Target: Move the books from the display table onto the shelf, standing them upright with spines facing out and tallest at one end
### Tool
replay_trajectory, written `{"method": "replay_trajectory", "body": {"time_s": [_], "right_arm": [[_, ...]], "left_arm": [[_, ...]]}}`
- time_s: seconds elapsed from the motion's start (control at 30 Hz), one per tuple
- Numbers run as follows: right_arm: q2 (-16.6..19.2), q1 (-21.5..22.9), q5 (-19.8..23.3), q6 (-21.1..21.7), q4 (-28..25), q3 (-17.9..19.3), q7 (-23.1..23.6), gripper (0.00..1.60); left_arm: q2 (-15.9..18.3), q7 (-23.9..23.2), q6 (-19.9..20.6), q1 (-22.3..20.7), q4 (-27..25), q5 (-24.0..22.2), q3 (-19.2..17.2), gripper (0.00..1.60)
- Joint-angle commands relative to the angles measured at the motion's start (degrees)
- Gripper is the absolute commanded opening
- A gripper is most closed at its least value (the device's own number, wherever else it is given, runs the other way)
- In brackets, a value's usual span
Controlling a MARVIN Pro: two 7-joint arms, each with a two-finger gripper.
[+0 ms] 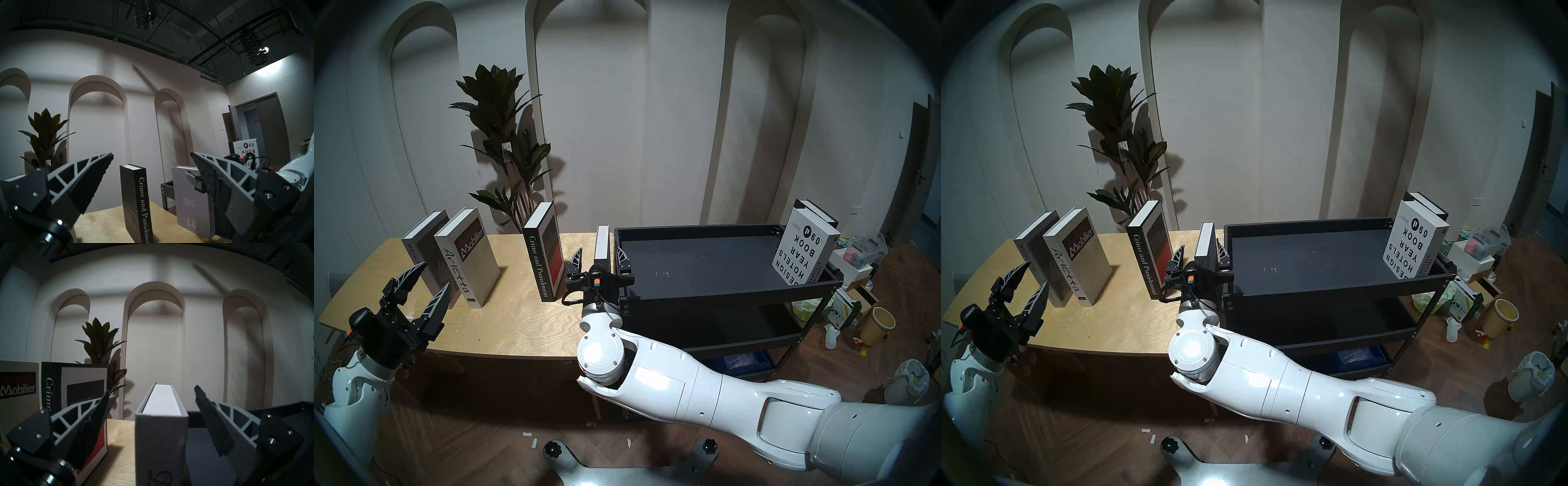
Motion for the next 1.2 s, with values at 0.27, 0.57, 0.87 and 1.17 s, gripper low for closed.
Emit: {"method": "replay_trajectory", "body": {"time_s": [0.27, 0.57, 0.87, 1.17], "right_arm": [[-1.6, 0.1, 0.0, -1.4, 0.1, 0.6, -1.6, 1.60], [-0.1, -0.9, 0.4, -1.6, -1.0, 1.2, -3.4, 0.62], [1.5, -0.8, 0.1, -2.4, -3.9, 1.5, -3.4, 0.00], [3.1, 3.8, 0.5, -3.9, -9.7, 3.8, 0.3, 0.00]], "left_arm": [[0.1, 0.1, 0.0, 0.1, -0.6, 0.2, -0.6, 1.60], [0.1, 0.1, 0.0, 0.1, -0.6, 0.2, -0.6, 1.60], [0.1, 0.1, 0.0, 0.1, -0.6, 0.1, -0.6, 1.60], [0.1, 0.0, -0.1, -0.1, -0.5, 0.1, -0.4, 1.60]]}}
